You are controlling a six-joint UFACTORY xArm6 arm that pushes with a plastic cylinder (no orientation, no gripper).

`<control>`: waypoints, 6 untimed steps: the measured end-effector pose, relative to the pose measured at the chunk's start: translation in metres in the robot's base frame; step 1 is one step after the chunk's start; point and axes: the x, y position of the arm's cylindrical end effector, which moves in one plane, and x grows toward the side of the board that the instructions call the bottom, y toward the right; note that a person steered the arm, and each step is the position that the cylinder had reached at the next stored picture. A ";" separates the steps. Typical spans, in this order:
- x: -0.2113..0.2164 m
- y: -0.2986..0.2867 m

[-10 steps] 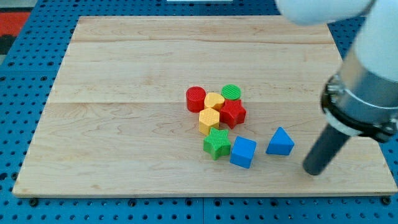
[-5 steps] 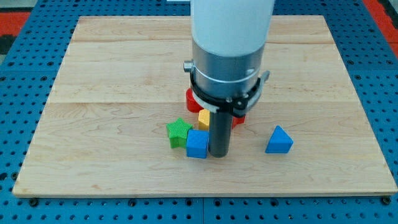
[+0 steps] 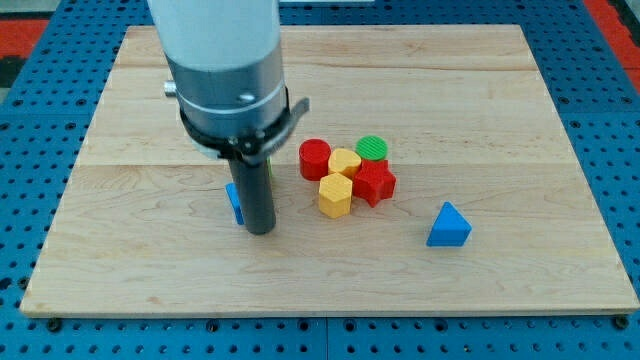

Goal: Push the cube along with the green star to the left of the red circle

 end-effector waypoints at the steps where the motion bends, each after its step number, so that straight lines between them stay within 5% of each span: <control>1: -0.025 -0.002; 2: 0.030 -0.017; 3: -0.005 -0.071; 6: -0.028 -0.048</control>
